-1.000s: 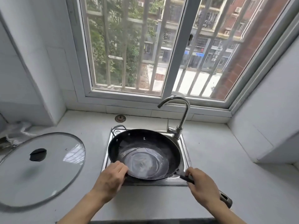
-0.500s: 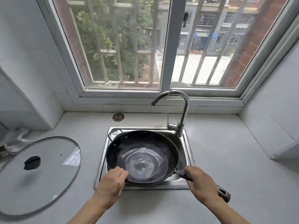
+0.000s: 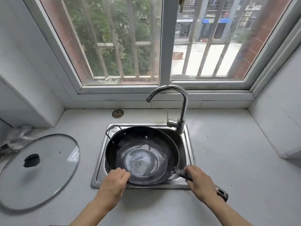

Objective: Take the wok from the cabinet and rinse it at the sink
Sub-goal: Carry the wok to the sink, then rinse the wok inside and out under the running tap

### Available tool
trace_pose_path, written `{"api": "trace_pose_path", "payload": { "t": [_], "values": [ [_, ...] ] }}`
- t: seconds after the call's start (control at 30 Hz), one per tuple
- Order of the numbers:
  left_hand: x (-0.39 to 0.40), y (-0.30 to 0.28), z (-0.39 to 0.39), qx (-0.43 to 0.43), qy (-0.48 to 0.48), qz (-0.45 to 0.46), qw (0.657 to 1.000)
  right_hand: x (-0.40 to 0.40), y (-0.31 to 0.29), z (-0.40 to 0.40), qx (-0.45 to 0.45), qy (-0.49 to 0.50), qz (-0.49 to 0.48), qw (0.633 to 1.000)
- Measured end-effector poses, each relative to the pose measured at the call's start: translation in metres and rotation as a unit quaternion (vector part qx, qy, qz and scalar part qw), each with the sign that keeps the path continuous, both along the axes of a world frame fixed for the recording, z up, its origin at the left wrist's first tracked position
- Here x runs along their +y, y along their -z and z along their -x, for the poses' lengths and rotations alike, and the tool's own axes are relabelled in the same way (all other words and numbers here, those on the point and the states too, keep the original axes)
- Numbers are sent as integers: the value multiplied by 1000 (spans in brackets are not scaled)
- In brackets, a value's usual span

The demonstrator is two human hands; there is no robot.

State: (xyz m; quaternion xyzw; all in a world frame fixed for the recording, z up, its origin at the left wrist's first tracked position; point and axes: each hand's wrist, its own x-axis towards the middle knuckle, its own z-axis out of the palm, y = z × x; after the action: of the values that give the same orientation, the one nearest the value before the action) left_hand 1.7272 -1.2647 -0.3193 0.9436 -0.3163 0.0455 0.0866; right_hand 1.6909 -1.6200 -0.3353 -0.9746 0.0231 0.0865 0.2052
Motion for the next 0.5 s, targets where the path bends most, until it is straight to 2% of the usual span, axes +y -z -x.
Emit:
{"api": "trace_pose_path", "payload": {
  "t": [0.27,0.5],
  "values": [
    [-14,-21,-2,56,-4,-54,997,-11,17,-6,-19,-3,-35,999],
    [-13,-39,-24,168,-8,-50,984,-10,19,-7,-58,15,-89,994]
  ]
}}
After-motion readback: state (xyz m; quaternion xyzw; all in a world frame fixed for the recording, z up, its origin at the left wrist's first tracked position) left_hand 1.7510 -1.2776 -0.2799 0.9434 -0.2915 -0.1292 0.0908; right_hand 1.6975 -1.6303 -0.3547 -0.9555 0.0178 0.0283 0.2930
